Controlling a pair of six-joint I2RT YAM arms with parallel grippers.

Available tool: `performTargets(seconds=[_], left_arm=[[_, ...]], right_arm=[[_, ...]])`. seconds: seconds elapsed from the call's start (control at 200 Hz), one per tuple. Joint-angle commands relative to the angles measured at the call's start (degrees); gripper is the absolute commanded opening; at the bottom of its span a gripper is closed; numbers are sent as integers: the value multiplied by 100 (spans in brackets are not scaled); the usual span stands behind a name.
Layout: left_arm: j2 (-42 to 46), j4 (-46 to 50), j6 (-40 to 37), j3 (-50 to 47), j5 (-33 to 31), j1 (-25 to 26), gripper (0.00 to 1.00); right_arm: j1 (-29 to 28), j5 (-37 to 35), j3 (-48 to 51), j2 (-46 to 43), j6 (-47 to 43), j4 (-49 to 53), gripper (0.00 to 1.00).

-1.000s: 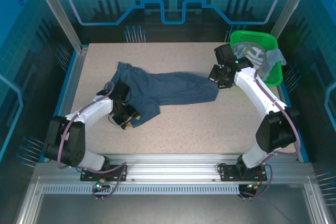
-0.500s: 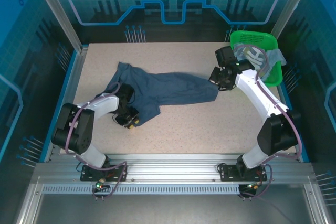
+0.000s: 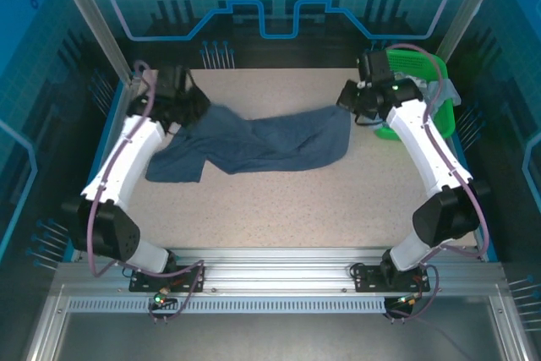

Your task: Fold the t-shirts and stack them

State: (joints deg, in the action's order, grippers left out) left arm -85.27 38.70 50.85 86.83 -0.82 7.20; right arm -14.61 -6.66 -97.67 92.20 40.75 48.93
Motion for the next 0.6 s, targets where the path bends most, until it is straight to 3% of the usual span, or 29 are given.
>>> performTargets(seconds=[0.0,0.145,0.37,0.595], left_arm=[[232,-72,-259,883,-147,-299,0],[836,-562,-523,1283,-255,-455,0],[2003,-1026,-1066,1476,-604,-491,0],[1294,-559,-1094,3245,-581,-518,0]], right_arm=[[137,204,-822,44,-331,-266,0],[143,326,-1441,-280,-497,-474,0],[48,496,-1257,-1548,-486,-700,0],[36,406,-1623,-1932,-190,-502,0]])
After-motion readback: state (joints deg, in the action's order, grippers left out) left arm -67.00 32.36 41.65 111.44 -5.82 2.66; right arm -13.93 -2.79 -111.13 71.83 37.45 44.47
